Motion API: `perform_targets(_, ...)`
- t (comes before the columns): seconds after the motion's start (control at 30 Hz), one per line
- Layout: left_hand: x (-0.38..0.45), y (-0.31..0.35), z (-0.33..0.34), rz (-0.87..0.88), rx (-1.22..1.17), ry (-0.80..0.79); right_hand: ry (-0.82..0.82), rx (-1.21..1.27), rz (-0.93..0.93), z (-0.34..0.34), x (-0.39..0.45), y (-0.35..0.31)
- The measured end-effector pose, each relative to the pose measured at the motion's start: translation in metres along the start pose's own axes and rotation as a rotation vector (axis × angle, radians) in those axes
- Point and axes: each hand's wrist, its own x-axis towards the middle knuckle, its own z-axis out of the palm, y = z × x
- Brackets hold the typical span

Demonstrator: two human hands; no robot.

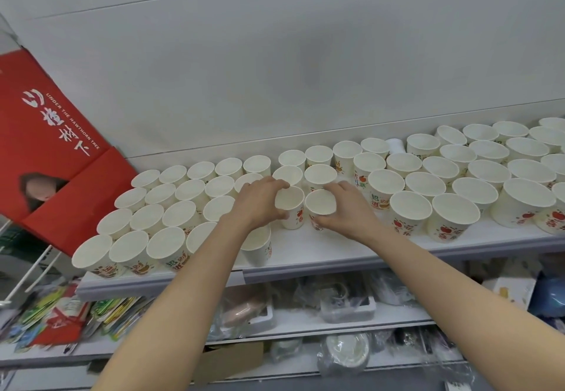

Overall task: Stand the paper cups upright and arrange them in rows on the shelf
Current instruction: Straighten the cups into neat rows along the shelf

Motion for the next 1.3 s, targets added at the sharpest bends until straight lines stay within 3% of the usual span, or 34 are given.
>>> perform_targets(0.4, 0.003, -0.001, 0.005, 0.014, -0.079, 0.025, -0.002, 0.14, 0.041, -0.005, 0.002, 0.004)
perform_targets(0.5, -0.013, -0.007, -0.005, -0.019, -0.173, 0.114, 0.033, 0.129, 0.008, -0.009, -0.004, 0.008)
perform_targets(0.67, -0.088, -0.019, 0.003, -0.211, -0.389, 0.517, 0.342, 0.017, -0.177, -0.03, -0.036, 0.037)
perform_targets(0.77, -0.125, -0.016, 0.032, -0.279, -0.371, 0.608, 0.546, -0.076, -0.161, -0.044, -0.057, 0.067)
perform_targets(0.9, -0.129, -0.006, 0.06, -0.227, -0.275, 0.621, 0.594, -0.133, -0.036, -0.059, -0.077, 0.097)
perform_targets(1.1, -0.123, -0.008, 0.051, -0.236, -0.198, 0.621, 0.538, -0.135, 0.065, -0.064, -0.093, 0.114)
perform_targets(1.23, -0.1, 0.031, 0.046, -0.036, -0.253, 0.681, 0.561, -0.132, 0.099, -0.07, -0.097, 0.122)
perform_targets(1.3, -0.076, 0.071, 0.045, 0.101, -0.294, 0.623, 0.547, -0.143, 0.086, -0.071, -0.1, 0.124)
